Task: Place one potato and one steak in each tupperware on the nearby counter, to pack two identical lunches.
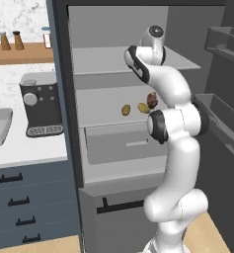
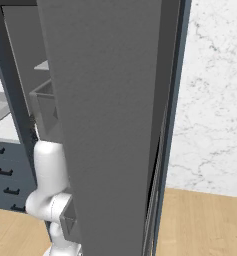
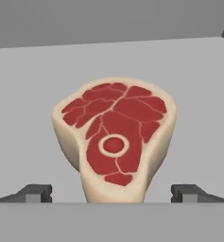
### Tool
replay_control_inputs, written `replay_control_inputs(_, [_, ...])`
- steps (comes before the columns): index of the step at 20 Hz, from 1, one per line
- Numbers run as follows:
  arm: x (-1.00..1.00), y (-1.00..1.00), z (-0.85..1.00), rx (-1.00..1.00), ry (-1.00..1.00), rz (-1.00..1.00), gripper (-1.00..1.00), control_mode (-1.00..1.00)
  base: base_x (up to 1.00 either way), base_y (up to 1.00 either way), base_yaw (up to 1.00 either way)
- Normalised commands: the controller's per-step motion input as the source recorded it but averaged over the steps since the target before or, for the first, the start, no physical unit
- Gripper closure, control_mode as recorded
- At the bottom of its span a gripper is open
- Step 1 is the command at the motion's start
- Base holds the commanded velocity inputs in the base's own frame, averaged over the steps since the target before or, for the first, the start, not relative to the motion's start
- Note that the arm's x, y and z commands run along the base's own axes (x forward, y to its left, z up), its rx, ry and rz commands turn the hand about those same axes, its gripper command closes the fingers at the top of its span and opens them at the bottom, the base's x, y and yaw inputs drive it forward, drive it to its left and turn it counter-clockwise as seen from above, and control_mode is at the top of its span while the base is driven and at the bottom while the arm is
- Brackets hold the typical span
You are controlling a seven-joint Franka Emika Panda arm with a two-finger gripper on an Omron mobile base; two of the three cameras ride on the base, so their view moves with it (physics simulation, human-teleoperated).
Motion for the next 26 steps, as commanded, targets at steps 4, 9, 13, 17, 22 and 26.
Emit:
replay_control_inputs(4, [0.36,-0.03,-0.07,0.0,0.0,0.0,-1.0,-1.0,0.0,0.0,0.0])
replay_control_inputs(9, [0.15,0.0,-0.22,0.0,0.0,0.0,1.0,-1.0,0.0,0.0,0.0])
replay_control_inputs(13, [0.02,0.0,-0.02,0.0,0.0,0.0,1.0,-1.0,0.0,0.0,0.0])
replay_control_inputs(17, [-0.29,0.1,-0.37,-0.03,-0.17,0.0,1.0,-1.0,0.0,0.0,0.0])
replay_control_inputs(22, [-0.64,0.23,-0.06,0.0,-0.07,0.0,1.0,-1.0,0.0,0.0,0.0])
replay_control_inputs(26, [-0.91,0.33,-0.12,-0.01,-0.14,0.0,1.0,-1.0,0.0,0.0,0.0])
